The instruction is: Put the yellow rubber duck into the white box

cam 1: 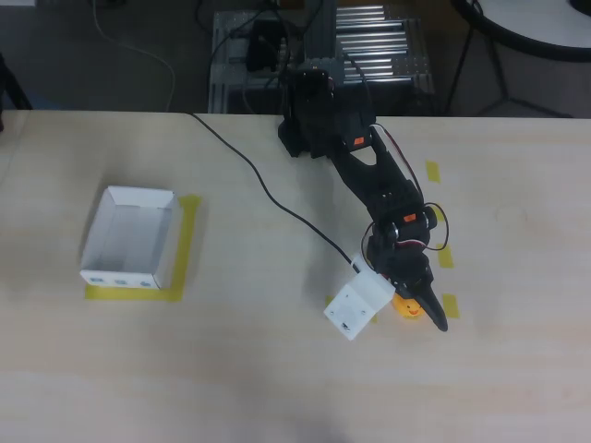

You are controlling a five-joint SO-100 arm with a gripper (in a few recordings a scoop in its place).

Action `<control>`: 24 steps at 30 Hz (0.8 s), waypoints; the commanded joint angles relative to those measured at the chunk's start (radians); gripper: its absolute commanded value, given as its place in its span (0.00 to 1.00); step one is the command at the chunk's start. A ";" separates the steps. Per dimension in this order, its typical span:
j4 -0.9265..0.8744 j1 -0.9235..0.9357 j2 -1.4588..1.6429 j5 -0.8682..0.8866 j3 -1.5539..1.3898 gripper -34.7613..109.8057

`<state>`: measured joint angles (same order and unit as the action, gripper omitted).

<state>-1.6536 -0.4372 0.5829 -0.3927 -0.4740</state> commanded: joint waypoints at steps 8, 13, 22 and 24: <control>-0.008 -0.046 -0.043 -0.005 0.198 0.44; -0.006 -0.046 -0.083 0.037 0.267 0.24; -0.041 0.009 0.097 0.101 0.270 0.24; -0.037 0.057 0.256 0.123 0.192 0.24</control>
<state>-1.6782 -0.4464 0.4939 -0.2991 -0.2884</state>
